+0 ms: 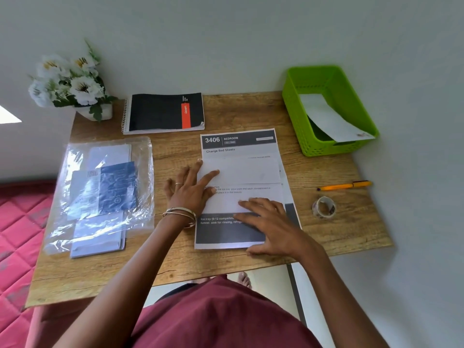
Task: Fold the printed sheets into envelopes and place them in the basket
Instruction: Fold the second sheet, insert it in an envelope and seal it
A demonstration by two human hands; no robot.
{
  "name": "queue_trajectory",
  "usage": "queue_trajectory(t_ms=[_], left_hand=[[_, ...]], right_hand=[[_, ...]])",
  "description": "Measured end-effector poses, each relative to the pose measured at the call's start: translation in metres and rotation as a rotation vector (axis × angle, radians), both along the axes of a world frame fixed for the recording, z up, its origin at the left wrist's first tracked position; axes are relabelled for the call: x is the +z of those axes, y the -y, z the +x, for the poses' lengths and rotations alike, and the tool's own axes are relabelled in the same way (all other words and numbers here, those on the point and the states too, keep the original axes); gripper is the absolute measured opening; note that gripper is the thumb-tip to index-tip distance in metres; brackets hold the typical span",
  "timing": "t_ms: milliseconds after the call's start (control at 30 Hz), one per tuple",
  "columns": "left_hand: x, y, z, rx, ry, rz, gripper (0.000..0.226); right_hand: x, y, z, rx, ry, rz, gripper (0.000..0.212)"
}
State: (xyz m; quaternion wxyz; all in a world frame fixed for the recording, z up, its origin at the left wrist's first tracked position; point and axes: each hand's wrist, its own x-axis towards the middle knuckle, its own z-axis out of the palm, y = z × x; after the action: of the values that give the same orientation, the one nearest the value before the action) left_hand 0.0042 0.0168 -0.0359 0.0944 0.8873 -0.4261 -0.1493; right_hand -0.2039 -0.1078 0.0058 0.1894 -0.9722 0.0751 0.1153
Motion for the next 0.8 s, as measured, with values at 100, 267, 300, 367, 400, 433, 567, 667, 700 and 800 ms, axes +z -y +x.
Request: queue_trajectory(t_ms=[100,267,300,367,400,433,567,667,700,800], left_hand=[[0.000,-0.003,0.000,-0.004,-0.018,0.002,0.046],[0.013,0.000,0.006,0.025,-0.116,0.014,0.041],[0.017,0.001,0.008,0.044,-0.174,0.001,0.044],[0.024,0.001,0.010,0.106,-0.290,-0.090,0.056],[0.027,0.002,0.011,0.145,-0.337,-0.129,0.062],[0.029,0.002,0.013,0.178,-0.373,-0.142,0.066],[0.038,0.003,0.018,0.197,-0.485,-0.083,0.088],[0.040,0.002,0.019,0.059,-0.389,0.059,0.080],[0.038,0.001,0.017,-0.009,-0.287,0.116,0.083],[0.028,-0.003,0.012,-0.080,-0.151,0.130,0.106]], right_hand=[[0.008,0.002,0.000,-0.044,0.088,0.078,0.051],[0.020,0.010,0.007,-0.252,0.388,-0.046,0.020],[0.018,0.012,0.010,-0.297,0.444,-0.164,0.019],[0.009,0.016,0.017,-0.382,0.459,-0.349,0.023],[0.003,0.018,0.020,-0.413,0.430,-0.388,0.029],[-0.002,0.018,0.023,-0.432,0.386,-0.394,0.036],[-0.016,0.010,0.034,-0.451,0.260,-0.295,0.053],[-0.019,-0.001,0.043,-0.466,0.222,-0.222,0.063],[-0.020,-0.003,0.045,-0.468,0.209,-0.217,0.066],[-0.021,-0.003,0.046,-0.485,0.175,-0.213,0.075]])
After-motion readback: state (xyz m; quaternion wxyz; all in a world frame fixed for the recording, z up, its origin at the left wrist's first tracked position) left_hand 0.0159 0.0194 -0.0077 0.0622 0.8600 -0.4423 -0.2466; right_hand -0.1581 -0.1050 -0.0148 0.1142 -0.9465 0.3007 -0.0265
